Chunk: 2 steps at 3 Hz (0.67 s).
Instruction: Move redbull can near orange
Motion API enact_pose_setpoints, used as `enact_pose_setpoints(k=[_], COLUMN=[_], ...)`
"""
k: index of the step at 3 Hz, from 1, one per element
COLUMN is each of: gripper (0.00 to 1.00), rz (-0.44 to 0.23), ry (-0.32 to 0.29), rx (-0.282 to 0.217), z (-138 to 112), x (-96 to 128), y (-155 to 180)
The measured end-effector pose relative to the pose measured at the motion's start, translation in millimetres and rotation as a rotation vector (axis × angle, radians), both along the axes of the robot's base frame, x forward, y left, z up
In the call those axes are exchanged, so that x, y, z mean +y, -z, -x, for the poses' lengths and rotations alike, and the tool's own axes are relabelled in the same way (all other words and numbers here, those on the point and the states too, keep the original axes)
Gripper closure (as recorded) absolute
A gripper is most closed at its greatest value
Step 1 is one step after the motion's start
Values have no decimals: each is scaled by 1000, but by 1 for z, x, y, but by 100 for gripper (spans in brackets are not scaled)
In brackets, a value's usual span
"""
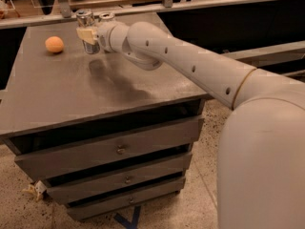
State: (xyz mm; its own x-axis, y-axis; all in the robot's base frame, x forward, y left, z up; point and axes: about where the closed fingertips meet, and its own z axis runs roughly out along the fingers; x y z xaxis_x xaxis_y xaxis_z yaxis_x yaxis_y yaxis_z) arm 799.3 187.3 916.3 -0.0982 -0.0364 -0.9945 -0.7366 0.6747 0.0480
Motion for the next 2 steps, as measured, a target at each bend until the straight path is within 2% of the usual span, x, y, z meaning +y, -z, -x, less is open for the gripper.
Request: enact_pose_setpoints(k=[2], gripper=[100], rz=[-7], ry=[-15], rx=[-3], z=[-18], x=[26], y=[4])
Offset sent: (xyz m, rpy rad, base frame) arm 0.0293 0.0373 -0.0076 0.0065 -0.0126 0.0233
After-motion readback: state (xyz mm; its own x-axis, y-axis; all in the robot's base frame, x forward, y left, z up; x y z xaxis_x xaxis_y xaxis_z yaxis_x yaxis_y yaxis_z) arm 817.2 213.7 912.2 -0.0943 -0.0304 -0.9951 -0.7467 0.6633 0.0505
